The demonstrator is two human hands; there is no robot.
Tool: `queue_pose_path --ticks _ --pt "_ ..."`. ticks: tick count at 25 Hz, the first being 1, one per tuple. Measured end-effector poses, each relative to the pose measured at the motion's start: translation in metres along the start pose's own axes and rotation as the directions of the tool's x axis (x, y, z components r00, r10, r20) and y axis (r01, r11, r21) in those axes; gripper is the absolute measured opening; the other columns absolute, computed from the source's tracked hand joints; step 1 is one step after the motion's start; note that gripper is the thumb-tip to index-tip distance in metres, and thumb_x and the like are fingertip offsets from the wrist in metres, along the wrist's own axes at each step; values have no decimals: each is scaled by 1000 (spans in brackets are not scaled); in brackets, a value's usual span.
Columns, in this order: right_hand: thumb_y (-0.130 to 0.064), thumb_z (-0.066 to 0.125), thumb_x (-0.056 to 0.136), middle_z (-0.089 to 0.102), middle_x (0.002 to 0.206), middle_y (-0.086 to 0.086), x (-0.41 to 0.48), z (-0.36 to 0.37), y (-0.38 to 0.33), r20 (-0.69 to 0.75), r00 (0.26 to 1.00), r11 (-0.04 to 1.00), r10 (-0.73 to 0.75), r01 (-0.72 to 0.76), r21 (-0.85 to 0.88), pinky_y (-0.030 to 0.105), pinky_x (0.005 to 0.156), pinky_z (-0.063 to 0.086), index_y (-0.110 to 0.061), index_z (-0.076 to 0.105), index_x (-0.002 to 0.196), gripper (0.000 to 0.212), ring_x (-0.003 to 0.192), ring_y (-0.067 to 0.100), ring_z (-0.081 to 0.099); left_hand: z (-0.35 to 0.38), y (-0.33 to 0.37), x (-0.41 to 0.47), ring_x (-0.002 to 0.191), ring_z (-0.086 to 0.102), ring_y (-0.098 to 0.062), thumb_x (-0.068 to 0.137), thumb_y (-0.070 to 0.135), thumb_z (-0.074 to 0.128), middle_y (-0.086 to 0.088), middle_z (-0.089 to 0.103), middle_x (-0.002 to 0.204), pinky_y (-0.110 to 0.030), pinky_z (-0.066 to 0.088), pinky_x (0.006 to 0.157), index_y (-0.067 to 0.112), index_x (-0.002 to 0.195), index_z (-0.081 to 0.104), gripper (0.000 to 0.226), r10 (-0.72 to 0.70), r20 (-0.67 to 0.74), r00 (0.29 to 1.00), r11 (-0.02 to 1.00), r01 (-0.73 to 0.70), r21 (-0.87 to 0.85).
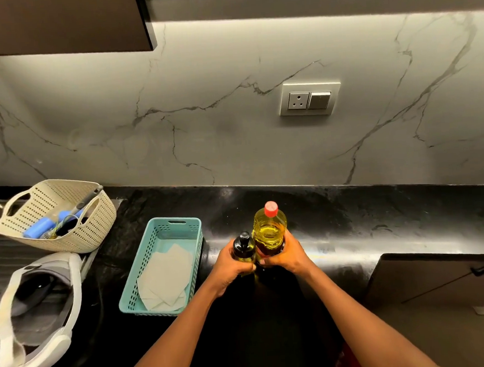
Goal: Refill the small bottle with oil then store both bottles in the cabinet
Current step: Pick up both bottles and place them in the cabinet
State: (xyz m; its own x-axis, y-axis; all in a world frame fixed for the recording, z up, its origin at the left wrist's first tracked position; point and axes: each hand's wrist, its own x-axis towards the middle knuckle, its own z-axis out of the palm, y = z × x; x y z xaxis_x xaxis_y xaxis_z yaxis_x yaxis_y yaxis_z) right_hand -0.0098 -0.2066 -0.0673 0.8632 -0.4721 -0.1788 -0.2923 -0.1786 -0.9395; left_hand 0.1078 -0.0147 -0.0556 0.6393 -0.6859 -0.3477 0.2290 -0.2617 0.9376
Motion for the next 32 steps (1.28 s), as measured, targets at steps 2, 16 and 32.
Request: queue_pose_path --ticks 2,16,32 --pt "-19 102 58 76 124 -5 0 4 0 -44 999 1000 12 -11 8 40 104 58 -30 60 134 88 116 12 73 1 -1 1 96 75 -20 70 -20 76 -14 80 108 -40 62 92 8 121 68 58 3 -8 1000 1000 -3 -12" --pt "-25 100 55 81 105 -16 -36 16 -23 -166 986 999 -22 17 -32 35 94 61 -32 66 128 80 99 2 77 2 5 -11 78 69 -28 55 -12 80 -19 77 88 -39 56 72 -2 114 69 61 -13 15 1000 1000 13 -4" --pt "-60 91 57 80 95 -19 -147 -58 -238 -536 738 907 -410 389 -158 42 77 65 -52 68 107 56 87 4 78 33 228 -140 100 78 -32 77 11 92 -17 76 111 -40 64 81 7 129 46 70 519 91 850 854 -521 -11"
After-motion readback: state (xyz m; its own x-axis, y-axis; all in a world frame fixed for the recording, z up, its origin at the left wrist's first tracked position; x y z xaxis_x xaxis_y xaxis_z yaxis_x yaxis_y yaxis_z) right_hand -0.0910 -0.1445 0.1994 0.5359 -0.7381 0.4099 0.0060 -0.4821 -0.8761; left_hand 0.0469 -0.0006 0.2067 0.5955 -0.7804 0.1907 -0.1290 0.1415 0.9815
